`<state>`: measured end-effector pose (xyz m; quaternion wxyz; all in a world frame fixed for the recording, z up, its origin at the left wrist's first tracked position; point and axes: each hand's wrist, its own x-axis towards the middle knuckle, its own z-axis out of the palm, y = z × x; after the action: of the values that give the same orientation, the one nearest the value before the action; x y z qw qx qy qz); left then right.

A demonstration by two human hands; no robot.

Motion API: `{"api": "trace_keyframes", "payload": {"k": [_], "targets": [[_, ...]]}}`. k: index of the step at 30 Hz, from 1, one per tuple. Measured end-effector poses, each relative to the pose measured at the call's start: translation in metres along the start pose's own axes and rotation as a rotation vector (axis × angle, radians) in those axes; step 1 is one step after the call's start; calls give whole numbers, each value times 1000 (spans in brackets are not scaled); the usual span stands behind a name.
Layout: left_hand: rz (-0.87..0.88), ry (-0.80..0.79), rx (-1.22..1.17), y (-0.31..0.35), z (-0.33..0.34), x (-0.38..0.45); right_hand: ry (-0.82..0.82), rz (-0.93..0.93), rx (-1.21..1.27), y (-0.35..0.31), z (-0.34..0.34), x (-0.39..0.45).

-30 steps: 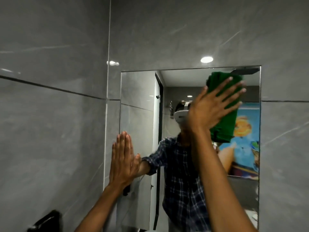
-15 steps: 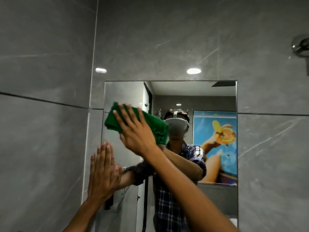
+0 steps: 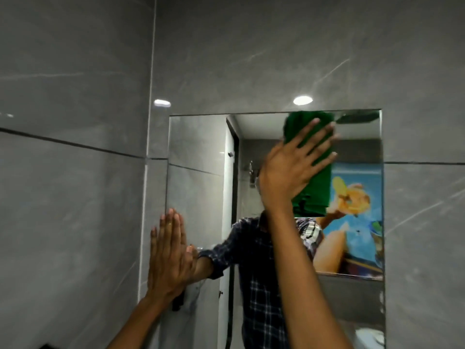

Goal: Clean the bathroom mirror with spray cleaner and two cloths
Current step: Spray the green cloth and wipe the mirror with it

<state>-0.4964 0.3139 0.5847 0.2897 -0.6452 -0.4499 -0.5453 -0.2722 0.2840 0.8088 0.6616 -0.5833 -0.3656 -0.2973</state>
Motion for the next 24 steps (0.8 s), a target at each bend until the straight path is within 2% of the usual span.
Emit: {"api": "trace_keyframes", "payload": {"k": [4,6,8,9,11,15,16,17,18,21,23,24], "targets": [[12,0,-6,-9,4,-2,-251,-615,86,-44,23,-92],[9,9,4,-11,7,0,-354,-890,57,-29,24,-116],[12,5,26,-14,11,-1,-402,-1070,-14,11,18,-128],[15,9,38,-14,12,-1,-399,-1101,-44,35,15,-130],[11,18,47,-17,14,0,-336,-1008,-111,87,4,-132],[-1,22,52,-20,19,-1,-196,-463,-172,168,-18,-151],[-4,20,51,-20,20,0,-189,-381,-177,179,-20,-166],[-9,14,48,-20,19,1,-196,-377,-172,188,-22,-182],[-12,9,56,-18,18,0,-229,-458,-168,198,-24,-203],[-43,-24,71,-9,10,3,-339,-886,-148,231,-35,-255],[-109,-40,74,-3,5,-5,-409,-1034,-100,260,-50,-275],[-154,-29,73,2,3,-14,-455,-1042,-64,270,-60,-281]]}}
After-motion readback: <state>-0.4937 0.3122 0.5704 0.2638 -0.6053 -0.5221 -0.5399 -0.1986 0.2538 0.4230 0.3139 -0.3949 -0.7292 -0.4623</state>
